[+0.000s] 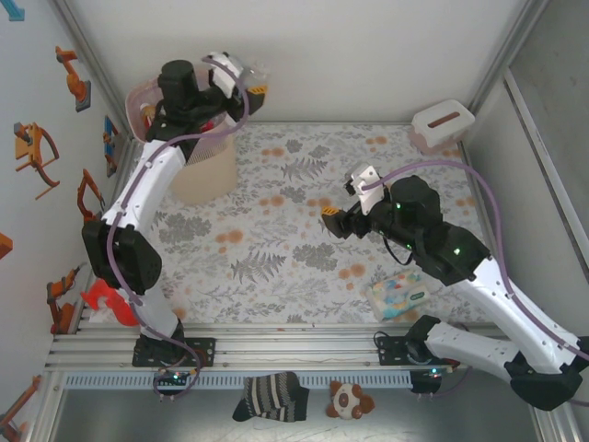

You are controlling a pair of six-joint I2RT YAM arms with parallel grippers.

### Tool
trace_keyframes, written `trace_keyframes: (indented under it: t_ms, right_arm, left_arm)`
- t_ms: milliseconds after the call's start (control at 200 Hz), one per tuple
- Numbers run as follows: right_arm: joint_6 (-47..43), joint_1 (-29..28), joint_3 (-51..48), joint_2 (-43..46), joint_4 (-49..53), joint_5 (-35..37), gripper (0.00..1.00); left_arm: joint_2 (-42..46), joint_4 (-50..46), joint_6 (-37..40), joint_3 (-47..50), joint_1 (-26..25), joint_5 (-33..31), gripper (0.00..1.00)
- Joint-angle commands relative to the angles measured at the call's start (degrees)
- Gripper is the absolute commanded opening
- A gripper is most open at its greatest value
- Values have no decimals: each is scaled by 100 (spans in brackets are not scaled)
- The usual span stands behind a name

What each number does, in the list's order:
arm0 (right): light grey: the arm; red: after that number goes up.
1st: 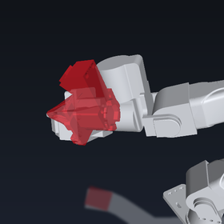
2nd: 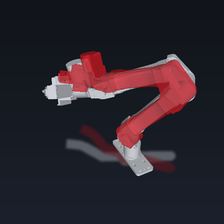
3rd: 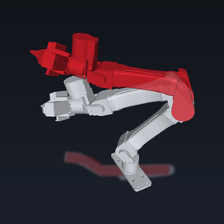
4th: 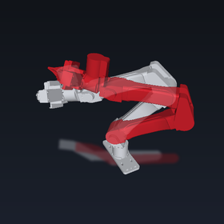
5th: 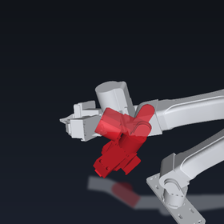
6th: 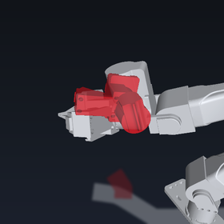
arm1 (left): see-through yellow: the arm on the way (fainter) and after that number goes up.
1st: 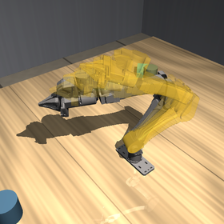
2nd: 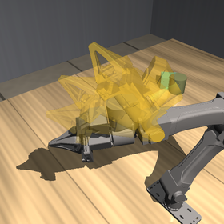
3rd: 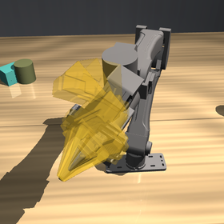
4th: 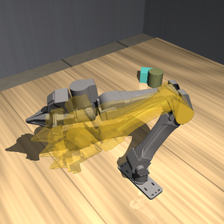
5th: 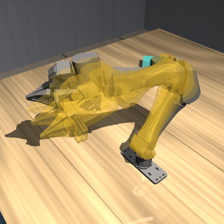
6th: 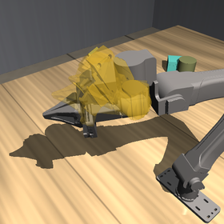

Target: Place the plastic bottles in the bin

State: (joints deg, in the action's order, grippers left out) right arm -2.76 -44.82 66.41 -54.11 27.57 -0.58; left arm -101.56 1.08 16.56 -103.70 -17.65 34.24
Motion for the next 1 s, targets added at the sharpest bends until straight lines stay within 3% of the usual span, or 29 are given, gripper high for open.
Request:
trace_keyframes:
  t_ms: [0,135,561,781,996]
  right_arm:
    - [118,-18,-18,-29,-242,-56,85]
    - [131,-18,-6,-61,-261,-82,85]
    - [216,-18,38,-80,-244,-49,84]
    - [219,-18,124,-118,-182,14,84]
    - [246,-17,189,-179,-99,31,84]
  left_arm:
    - [206,650,-822,-204,200,111,56]
    - [224,767,-841,-245,453,-269,55]
    - [-564,744,-1541,-941,1580,-99,55]
    - [-1013,815,-1736,-974,1842,124,56]
    - [-1064,1090,-1897,-425,2009,179,59]
